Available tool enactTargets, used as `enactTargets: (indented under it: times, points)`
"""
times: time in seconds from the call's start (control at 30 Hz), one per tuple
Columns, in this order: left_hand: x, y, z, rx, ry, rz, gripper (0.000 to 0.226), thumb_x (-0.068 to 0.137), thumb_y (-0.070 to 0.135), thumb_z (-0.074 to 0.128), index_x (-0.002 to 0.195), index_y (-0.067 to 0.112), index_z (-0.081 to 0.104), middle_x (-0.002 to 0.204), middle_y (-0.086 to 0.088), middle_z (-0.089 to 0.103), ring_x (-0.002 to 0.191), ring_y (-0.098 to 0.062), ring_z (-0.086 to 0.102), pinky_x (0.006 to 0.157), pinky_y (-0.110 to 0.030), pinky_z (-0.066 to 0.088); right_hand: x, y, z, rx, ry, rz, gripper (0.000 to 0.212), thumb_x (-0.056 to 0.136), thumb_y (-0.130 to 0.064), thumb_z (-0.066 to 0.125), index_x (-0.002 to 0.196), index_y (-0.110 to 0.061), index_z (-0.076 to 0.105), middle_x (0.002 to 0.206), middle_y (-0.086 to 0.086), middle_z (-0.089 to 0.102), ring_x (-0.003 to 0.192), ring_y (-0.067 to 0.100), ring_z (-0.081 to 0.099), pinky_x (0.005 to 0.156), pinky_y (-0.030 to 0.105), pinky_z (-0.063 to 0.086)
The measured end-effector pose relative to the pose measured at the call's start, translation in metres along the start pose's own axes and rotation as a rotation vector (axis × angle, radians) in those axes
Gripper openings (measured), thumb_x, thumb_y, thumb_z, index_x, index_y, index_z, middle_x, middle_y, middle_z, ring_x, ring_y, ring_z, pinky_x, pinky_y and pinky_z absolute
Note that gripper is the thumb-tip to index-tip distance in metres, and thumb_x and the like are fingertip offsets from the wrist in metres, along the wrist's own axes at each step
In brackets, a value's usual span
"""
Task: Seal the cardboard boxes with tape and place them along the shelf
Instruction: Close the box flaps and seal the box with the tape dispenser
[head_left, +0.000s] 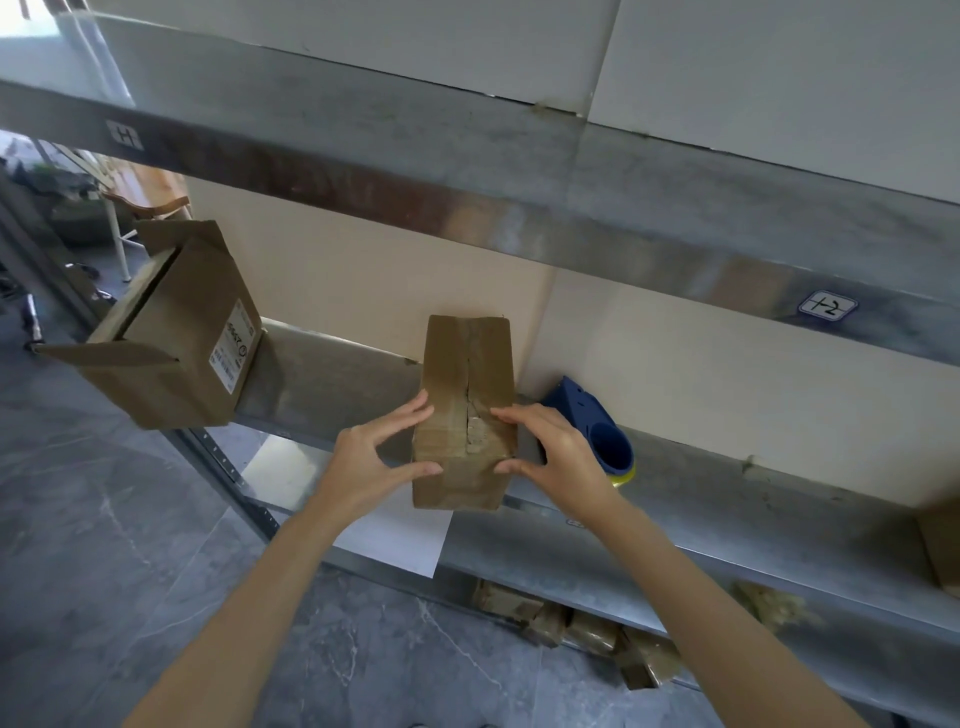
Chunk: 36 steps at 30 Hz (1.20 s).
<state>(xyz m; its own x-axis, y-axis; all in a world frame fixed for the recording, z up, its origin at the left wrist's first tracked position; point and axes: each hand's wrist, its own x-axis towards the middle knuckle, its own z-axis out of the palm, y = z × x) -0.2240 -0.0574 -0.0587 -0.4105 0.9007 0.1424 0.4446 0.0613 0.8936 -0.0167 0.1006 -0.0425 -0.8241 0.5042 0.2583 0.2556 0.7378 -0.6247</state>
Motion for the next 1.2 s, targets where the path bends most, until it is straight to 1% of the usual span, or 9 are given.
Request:
enactTargets:
  times: [0.13,0.3,0.4,0.53,0.7,0.8,0.93,1.07,1.2]
  points:
    - [0.001,0.002,-0.002,0.013,0.001,0.001,0.073,0.064,0.036,0.085,0.132,0.027,0.062,0.138,0.029,0.051,0.129,0.013,0.044,0.11,-0.013,0.034,-0.004,-0.001,0.002,0.005,0.025,-0.002,0.063,0.076,-0.029,0.079,0.134,-0.019,0.056,0.124,-0.002,0.062,0.12,0.01,0.051,0.106,0.031,0.043]
    - [-0.002,0.003,0.003,0.065,0.038,0.026,0.071,0.067,0.043,0.083,0.133,0.027,0.061,0.139,0.029,0.05,0.13,0.012,0.043,0.11,-0.013,0.032,-0.004,-0.009,0.005,-0.001,0.072,0.021,0.068,0.072,-0.053,0.076,0.13,-0.021,0.059,0.12,-0.007,0.062,0.114,0.005,0.052,0.099,0.021,0.044]
    - [-0.004,0.004,0.008,0.083,0.08,0.05,0.071,0.069,0.045,0.082,0.133,0.023,0.062,0.141,0.021,0.052,0.13,0.009,0.045,0.11,-0.014,0.032,-0.002,-0.012,0.009,-0.023,0.127,0.035,0.057,0.075,-0.044,0.079,0.122,-0.018,0.064,0.113,-0.005,0.064,0.108,0.007,0.054,0.094,0.025,0.048]
    - [-0.005,0.002,0.014,0.086,0.116,0.06,0.07,0.07,0.043,0.081,0.133,0.02,0.062,0.14,0.02,0.052,0.127,0.013,0.045,0.107,-0.008,0.033,-0.002,-0.011,0.012,-0.038,0.148,0.05,0.049,0.077,-0.039,0.08,0.118,-0.016,0.066,0.113,-0.004,0.064,0.108,0.008,0.054,0.093,0.024,0.048]
    - [-0.007,-0.002,0.018,0.061,0.144,0.065,0.069,0.072,0.044,0.081,0.135,0.023,0.06,0.14,0.033,0.046,0.127,0.019,0.04,0.099,0.001,0.031,-0.002,-0.014,0.018,-0.009,0.176,0.09,0.05,0.075,-0.047,0.078,0.116,-0.02,0.066,0.111,-0.008,0.062,0.107,0.007,0.053,0.092,0.017,0.044]
    - [-0.01,-0.003,0.024,0.05,0.157,0.072,0.071,0.073,0.042,0.081,0.137,0.025,0.057,0.142,0.037,0.043,0.131,0.016,0.039,0.099,0.0,0.032,-0.001,-0.015,0.022,-0.017,0.184,0.112,0.049,0.076,-0.048,0.076,0.116,-0.022,0.066,0.111,-0.009,0.061,0.107,0.007,0.051,0.09,0.013,0.041]
    - [-0.01,-0.005,0.022,0.071,0.147,0.089,0.068,0.076,0.037,0.078,0.139,0.023,0.056,0.145,0.029,0.043,0.134,0.011,0.039,0.103,-0.003,0.031,-0.003,-0.012,0.018,-0.02,0.146,0.091,0.052,0.076,-0.047,0.077,0.12,-0.021,0.066,0.115,-0.009,0.058,0.113,0.007,0.048,0.094,0.009,0.036]
    - [-0.009,-0.004,0.011,0.083,0.112,0.085,0.065,0.076,0.036,0.076,0.136,0.02,0.059,0.147,0.016,0.048,0.134,0.006,0.042,0.108,-0.012,0.035,-0.003,-0.011,0.01,-0.022,0.015,0.046,0.067,0.071,-0.048,0.08,0.131,-0.024,0.06,0.121,-0.01,0.056,0.118,0.007,0.045,0.099,0.008,0.031]
    - [-0.012,-0.007,-0.004,0.094,0.191,0.06,0.058,0.077,0.03,0.075,0.131,0.017,0.061,0.135,0.01,0.057,0.124,-0.003,0.053,0.103,-0.02,0.046,0.002,-0.016,0.009,-0.095,-0.098,-0.027,0.072,0.071,-0.043,0.081,0.136,-0.027,0.056,0.126,-0.011,0.056,0.121,0.007,0.043,0.104,0.019,0.032]
